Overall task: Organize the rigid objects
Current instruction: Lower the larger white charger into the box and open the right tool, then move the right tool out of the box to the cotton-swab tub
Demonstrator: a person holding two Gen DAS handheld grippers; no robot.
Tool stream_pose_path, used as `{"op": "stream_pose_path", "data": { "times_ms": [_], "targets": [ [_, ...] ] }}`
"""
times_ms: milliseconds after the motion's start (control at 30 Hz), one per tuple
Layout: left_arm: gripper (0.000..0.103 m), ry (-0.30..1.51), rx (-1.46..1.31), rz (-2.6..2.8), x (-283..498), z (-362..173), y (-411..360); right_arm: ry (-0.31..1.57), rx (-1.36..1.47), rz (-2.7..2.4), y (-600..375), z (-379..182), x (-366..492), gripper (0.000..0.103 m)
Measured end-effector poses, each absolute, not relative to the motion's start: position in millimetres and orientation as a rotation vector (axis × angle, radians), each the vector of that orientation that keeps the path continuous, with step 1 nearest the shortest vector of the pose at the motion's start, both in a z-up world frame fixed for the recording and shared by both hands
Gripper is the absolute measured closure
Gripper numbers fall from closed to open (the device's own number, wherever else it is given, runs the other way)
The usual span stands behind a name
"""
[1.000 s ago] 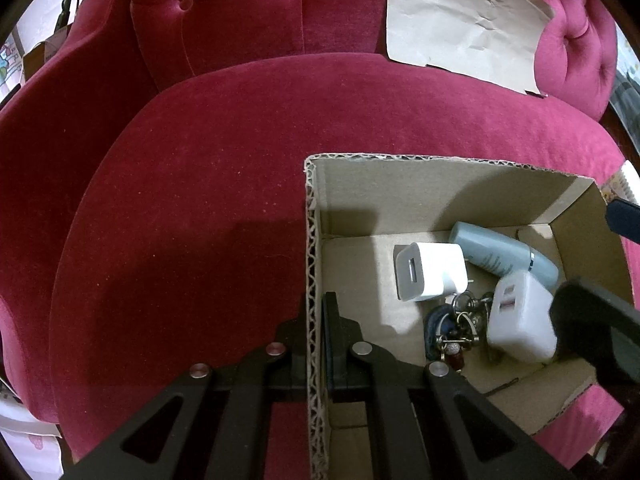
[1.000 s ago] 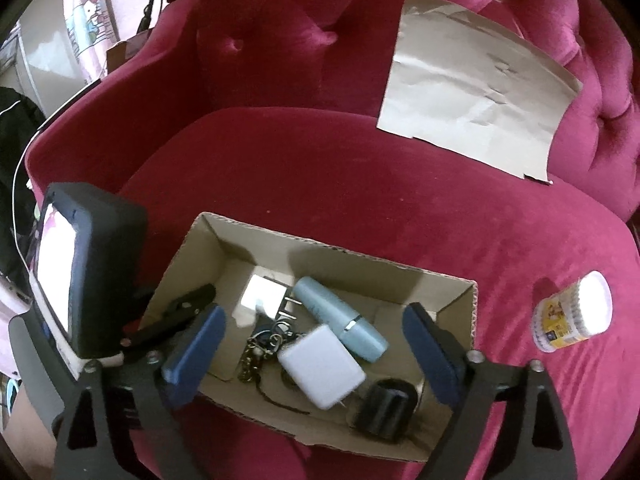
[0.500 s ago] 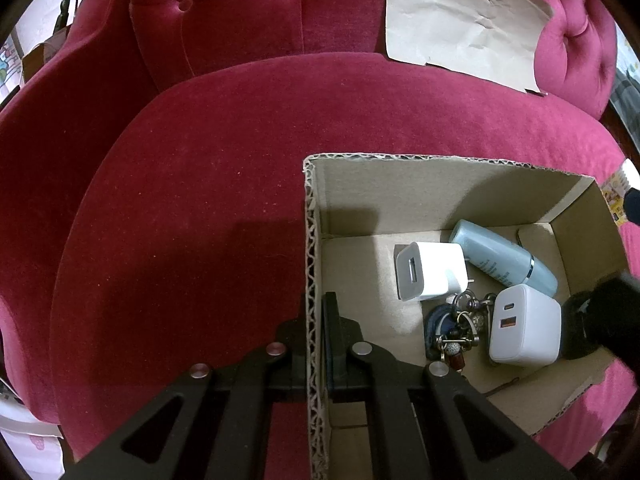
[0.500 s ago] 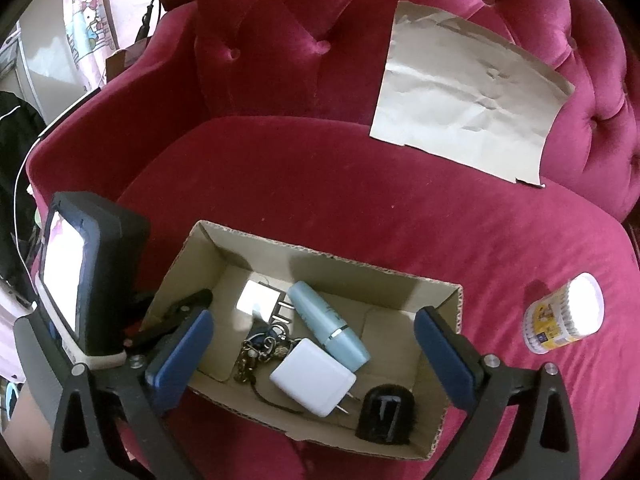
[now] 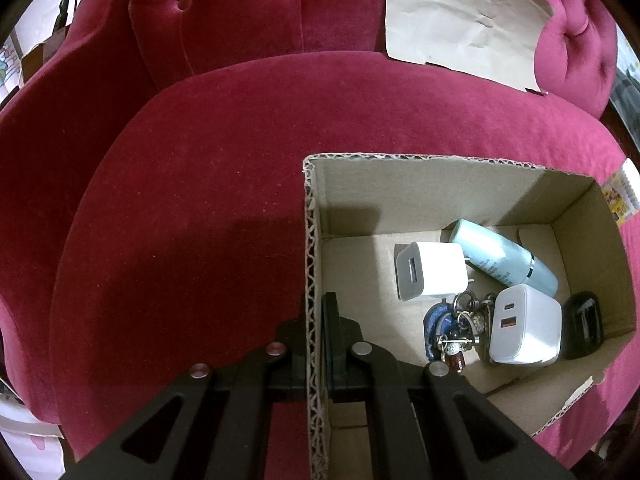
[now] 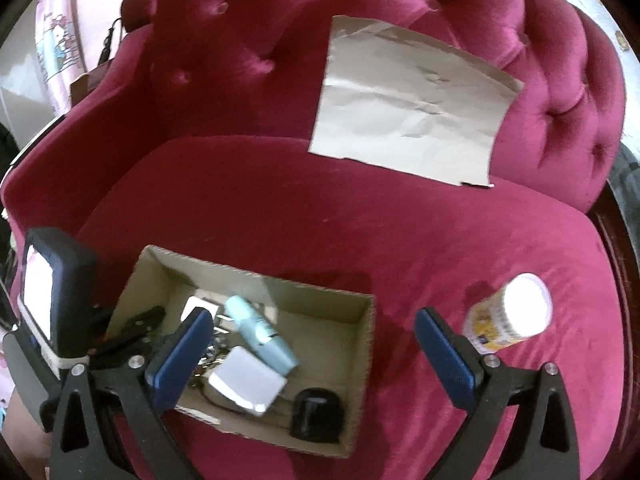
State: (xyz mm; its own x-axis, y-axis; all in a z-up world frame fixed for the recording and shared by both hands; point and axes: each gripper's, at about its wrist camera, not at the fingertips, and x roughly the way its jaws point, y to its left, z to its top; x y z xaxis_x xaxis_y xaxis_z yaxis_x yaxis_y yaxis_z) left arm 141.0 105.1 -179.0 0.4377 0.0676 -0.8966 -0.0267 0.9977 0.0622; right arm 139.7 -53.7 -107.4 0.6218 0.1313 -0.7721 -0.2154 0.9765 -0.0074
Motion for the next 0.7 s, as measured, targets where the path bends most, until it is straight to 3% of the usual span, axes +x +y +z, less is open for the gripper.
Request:
{"op": "stream_pose_path", "data": {
  "times_ms": [700],
  "targets": [
    [0.099,1.116,0.043,0.059,141,-179,105,0.814,-0.045,-0.064,-156,-94,157,0.000]
  ]
}}
